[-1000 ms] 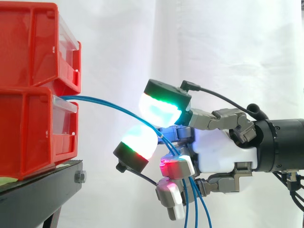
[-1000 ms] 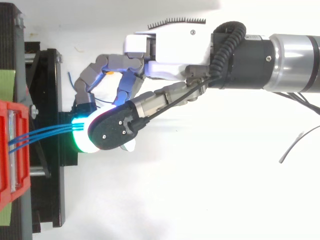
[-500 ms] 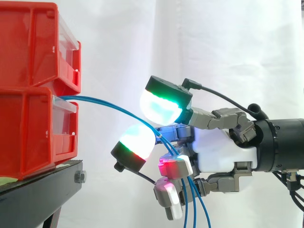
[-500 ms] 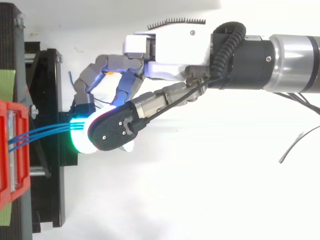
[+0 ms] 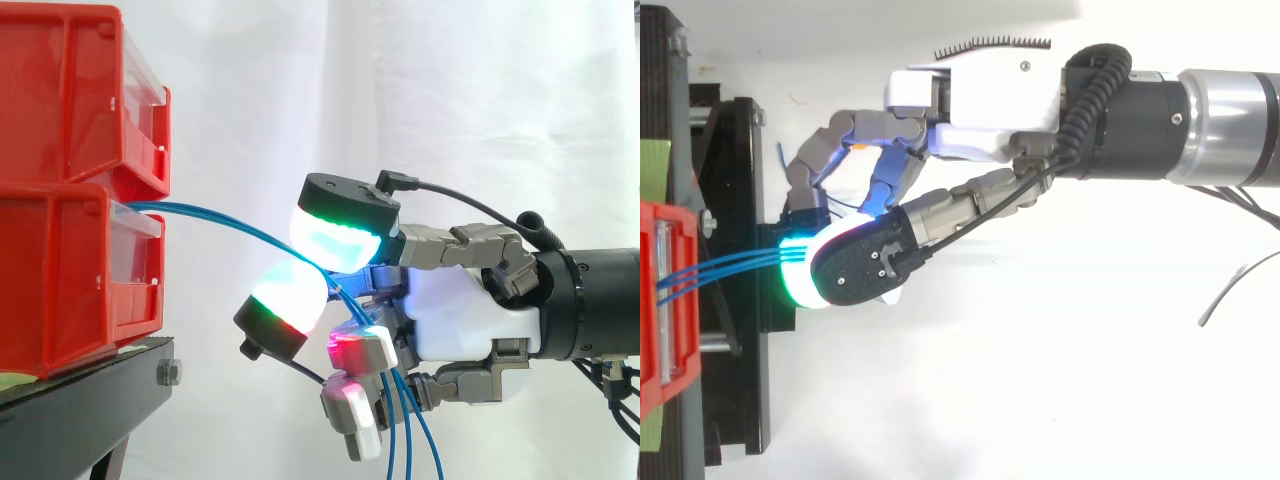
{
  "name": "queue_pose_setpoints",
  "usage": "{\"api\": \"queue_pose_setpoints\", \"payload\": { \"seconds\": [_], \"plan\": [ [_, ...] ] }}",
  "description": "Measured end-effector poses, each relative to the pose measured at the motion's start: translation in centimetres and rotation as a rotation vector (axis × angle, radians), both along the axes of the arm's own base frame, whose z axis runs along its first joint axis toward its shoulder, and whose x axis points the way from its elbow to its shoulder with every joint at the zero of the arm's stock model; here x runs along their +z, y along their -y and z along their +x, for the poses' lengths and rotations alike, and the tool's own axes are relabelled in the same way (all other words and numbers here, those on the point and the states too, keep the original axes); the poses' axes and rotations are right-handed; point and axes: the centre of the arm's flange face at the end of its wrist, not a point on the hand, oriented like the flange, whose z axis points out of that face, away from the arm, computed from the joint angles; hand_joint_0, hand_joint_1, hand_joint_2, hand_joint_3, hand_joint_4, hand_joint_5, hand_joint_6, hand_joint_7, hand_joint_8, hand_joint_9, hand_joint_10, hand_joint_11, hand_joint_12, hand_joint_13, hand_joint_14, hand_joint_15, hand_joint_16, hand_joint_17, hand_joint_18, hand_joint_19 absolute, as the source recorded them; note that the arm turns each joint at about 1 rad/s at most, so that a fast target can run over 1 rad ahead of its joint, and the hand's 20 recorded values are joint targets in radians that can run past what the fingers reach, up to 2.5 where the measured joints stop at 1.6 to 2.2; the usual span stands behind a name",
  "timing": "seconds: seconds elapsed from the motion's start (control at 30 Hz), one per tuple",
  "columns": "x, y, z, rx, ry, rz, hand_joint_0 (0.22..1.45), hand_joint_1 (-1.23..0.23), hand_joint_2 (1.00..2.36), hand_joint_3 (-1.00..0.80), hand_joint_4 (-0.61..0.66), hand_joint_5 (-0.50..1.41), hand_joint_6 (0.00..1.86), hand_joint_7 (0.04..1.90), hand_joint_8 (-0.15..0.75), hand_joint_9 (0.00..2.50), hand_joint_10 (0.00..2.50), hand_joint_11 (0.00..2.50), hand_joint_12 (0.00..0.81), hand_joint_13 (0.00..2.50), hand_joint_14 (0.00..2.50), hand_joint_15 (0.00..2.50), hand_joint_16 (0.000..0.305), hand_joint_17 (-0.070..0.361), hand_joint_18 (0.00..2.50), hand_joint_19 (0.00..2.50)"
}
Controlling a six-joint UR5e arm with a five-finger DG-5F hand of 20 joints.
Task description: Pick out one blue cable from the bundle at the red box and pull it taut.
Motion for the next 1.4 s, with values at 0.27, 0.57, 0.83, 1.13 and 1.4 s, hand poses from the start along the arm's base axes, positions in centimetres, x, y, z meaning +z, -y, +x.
{"api": "queue_pose_setpoints", "payload": {
  "seconds": [0.27,0.57,0.83,1.13,1.4],
  "plan": [
    [-0.03,0.00,-0.03,0.000,-0.004,-0.003,0.73,-0.81,1.01,-0.33,-0.11,-0.17,0.97,1.07,0.230,1.14,0.03,0.90,0.304,0.95,0.03,0.72,0.048,0.108,0.75,0.69],
    [-0.03,0.01,-0.04,0.000,-0.004,-0.003,0.78,-0.85,1.00,-0.50,-0.15,-0.16,0.98,1.19,0.226,1.19,0.03,0.91,0.291,0.98,0.03,0.71,0.046,0.103,0.78,0.67],
    [-0.03,0.03,-0.04,0.000,-0.004,-0.003,0.75,-0.87,1.00,-0.50,-0.15,-0.15,0.98,1.20,0.224,1.20,0.03,0.93,0.291,0.98,0.03,0.71,0.045,0.102,0.79,0.67],
    [-0.04,0.02,-0.05,0.000,-0.004,-0.002,0.72,-0.87,1.00,-0.50,-0.15,-0.15,0.98,1.16,0.221,1.21,0.03,0.93,0.289,0.98,0.03,0.71,0.045,0.102,0.79,0.67],
    [-0.04,0.03,-0.05,0.000,-0.005,-0.003,0.71,-0.89,1.00,-0.50,-0.14,-0.15,0.98,1.10,0.217,1.21,0.03,0.93,0.290,0.98,0.03,0.72,0.045,0.102,0.78,0.67]
  ]
}}
